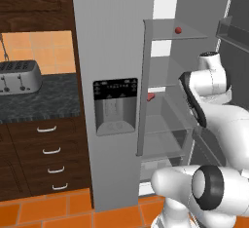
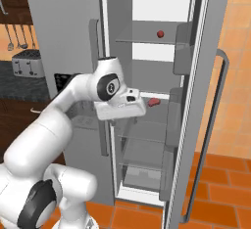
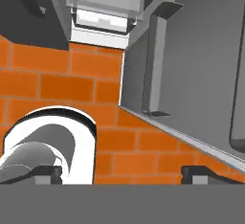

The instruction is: Take the strawberry from the fridge and place it on top of the pancake, located on the dining counter.

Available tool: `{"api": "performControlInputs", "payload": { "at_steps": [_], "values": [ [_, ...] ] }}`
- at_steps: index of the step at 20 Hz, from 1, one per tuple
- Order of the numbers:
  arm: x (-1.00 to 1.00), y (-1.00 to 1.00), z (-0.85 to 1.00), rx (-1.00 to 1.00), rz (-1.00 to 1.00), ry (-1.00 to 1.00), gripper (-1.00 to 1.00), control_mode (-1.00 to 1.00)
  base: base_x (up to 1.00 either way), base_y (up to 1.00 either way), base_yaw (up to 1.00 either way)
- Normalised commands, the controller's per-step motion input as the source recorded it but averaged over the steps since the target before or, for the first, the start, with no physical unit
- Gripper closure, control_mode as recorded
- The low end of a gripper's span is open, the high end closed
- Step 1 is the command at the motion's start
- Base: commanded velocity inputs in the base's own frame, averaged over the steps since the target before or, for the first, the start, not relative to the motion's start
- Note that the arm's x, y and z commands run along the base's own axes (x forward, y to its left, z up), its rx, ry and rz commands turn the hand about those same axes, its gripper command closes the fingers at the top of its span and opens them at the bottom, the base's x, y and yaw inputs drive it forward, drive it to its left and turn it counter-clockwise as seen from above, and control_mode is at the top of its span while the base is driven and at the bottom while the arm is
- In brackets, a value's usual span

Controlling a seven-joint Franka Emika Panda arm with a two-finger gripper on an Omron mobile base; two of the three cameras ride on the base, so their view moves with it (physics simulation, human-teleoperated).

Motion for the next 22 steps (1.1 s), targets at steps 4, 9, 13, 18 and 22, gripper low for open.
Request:
{"api": "performControlInputs", "payload": {
  "at_steps": [4,9,13,18,22],
  "values": [
    [-0.55,0.82,-0.10,0.19,-0.49,-0.40,-1.00,-1.00,0.00,0.00,0.00],
    [-0.64,0.70,0.23,0.03,-0.09,-0.38,-1.00,-1.00,0.00,0.00,0.00],
    [-0.54,0.77,0.19,0.02,0.00,-0.26,-1.00,-1.00,0.00,0.00,0.00],
    [-0.33,0.74,0.06,-0.01,0.20,-0.02,-1.00,-1.00,0.00,0.00,0.00],
    [-0.27,0.48,0.01,-0.17,0.20,0.01,-1.00,-1.00,0.00,0.00,0.00]
  ]
}}
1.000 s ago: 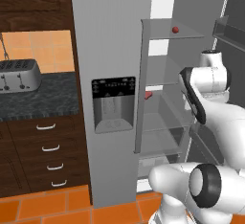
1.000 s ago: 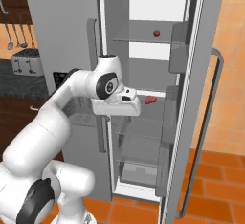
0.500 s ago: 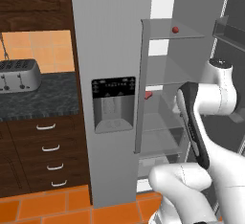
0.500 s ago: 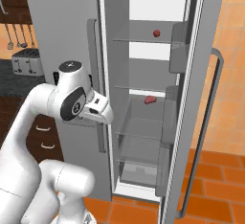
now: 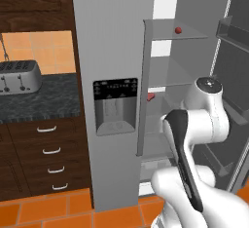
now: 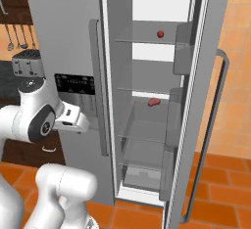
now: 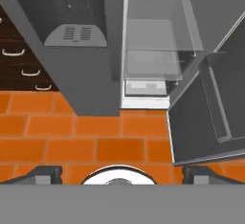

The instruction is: Take the strawberry from the fridge and place it on top of the pancake, located on the dining counter.

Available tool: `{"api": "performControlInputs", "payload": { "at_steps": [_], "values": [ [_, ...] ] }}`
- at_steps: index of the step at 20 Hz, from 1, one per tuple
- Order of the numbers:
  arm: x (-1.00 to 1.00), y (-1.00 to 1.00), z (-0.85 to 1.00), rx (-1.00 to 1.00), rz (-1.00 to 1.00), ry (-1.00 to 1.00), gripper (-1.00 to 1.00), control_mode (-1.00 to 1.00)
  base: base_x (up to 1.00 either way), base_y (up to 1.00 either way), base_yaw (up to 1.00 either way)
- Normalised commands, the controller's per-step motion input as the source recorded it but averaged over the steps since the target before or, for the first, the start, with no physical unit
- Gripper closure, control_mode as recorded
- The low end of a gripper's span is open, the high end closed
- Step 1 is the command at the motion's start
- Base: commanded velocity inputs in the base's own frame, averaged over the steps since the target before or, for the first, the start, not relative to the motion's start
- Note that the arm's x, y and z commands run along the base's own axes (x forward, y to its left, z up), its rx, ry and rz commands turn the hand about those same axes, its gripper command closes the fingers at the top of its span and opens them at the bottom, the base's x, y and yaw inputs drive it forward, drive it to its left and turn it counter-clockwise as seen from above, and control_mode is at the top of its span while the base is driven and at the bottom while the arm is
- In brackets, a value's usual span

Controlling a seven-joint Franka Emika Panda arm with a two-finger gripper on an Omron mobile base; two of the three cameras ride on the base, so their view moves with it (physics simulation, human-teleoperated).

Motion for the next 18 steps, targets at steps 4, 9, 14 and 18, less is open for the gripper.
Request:
{"api": "performControlInputs", "payload": {
  "at_steps": [4,9,14,18],
  "values": [
    [-0.05,0.04,-0.21,-0.02,-0.14,0.06,-1.00,-1.00,0.00,0.00,0.00],
    [0.00,0.00,-0.07,0.00,-0.13,0.00,-1.00,-1.00,0.00,0.00,0.00],
    [0.00,0.00,0.00,0.00,0.00,0.00,-1.00,-1.00,0.00,0.00,0.00],
    [0.00,-0.01,0.00,0.00,0.00,0.00,-1.00,1.00,-0.01,0.00,-0.17]
  ]
}}
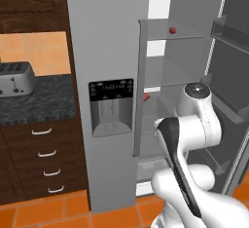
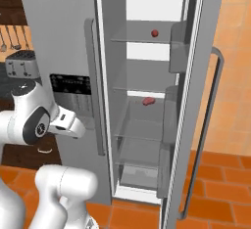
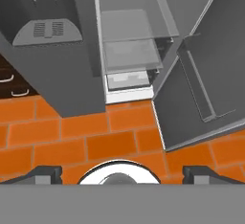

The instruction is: Take the strawberry from the fridge and place it on top of the pancake, located on the dining counter.

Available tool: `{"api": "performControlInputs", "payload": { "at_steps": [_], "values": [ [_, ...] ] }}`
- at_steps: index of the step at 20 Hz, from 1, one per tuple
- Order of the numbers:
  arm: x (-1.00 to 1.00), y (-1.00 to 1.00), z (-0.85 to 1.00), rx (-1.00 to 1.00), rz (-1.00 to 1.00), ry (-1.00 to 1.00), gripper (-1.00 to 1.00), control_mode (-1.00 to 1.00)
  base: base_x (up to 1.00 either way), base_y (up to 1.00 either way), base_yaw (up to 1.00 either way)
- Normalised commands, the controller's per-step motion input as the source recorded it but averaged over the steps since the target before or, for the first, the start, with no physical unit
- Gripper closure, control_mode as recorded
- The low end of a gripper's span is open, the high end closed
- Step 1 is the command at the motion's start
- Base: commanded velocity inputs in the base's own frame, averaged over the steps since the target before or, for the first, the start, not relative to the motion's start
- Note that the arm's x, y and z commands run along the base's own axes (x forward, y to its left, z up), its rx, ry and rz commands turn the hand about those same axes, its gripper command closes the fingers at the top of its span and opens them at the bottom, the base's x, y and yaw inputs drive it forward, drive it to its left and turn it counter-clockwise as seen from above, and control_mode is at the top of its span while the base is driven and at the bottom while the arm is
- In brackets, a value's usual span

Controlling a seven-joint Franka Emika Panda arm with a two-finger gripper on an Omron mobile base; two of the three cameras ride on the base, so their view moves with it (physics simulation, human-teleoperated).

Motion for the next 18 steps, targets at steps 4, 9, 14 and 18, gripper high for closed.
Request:
{"api": "performControlInputs", "payload": {
  "at_steps": [4,9,14,18],
  "values": [
    [0.00,0.00,0.00,0.00,0.00,0.00,-1.00,1.00,0.00,0.01,-0.59],
    [0.00,0.00,0.00,0.00,0.00,0.00,-1.00,1.00,0.42,-0.05,-0.20],
    [0.00,0.00,0.00,0.00,0.00,0.00,-1.00,1.00,0.65,0.00,-0.02],
    [0.00,0.00,0.00,0.00,0.00,0.00,-1.00,1.00,0.19,-0.19,0.01]
  ]
}}
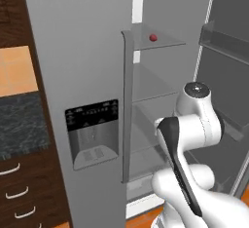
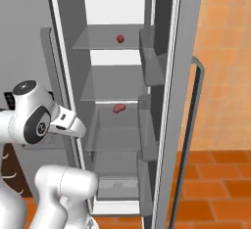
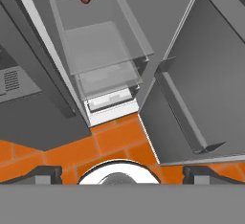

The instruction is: Take the strawberry from the fridge and place it on top of the pancake, located on the dining counter.

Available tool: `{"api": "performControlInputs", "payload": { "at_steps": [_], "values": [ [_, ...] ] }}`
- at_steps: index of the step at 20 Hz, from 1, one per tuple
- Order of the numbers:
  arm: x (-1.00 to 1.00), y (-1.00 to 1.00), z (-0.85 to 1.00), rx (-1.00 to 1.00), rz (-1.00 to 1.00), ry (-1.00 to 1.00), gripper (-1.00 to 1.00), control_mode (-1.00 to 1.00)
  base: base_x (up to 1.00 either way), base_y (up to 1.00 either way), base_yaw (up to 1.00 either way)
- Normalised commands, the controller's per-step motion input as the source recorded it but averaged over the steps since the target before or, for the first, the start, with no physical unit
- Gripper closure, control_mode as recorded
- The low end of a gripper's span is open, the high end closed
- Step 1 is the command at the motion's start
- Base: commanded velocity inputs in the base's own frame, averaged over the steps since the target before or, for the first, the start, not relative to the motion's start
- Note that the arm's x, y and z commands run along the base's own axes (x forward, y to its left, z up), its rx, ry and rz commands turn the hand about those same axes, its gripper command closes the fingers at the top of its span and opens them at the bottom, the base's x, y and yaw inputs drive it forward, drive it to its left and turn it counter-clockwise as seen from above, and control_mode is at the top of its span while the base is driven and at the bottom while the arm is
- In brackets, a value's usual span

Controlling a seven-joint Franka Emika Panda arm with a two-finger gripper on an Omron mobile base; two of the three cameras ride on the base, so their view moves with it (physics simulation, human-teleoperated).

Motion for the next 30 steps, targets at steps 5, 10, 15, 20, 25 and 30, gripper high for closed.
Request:
{"api": "performControlInputs", "payload": {
  "at_steps": [5,10,15,20,25,30],
  "values": [
    [0.00,0.00,0.00,0.00,0.00,0.00,-1.00,1.00,0.59,-0.12,0.04],
    [0.00,0.00,0.00,0.00,0.00,0.00,-1.00,1.00,0.22,-0.18,0.05],
    [0.00,0.00,0.00,0.00,0.00,0.00,-1.00,1.00,0.28,-0.38,0.08],
    [0.00,0.00,0.00,0.00,0.00,0.00,-1.00,1.00,0.24,-0.31,-0.05],
    [0.00,0.00,0.00,0.00,0.00,0.00,-1.00,1.00,0.42,-0.13,-0.08],
    [0.00,0.00,0.00,0.00,0.00,0.00,-1.00,1.00,0.53,-0.04,-0.03]
  ]
}}
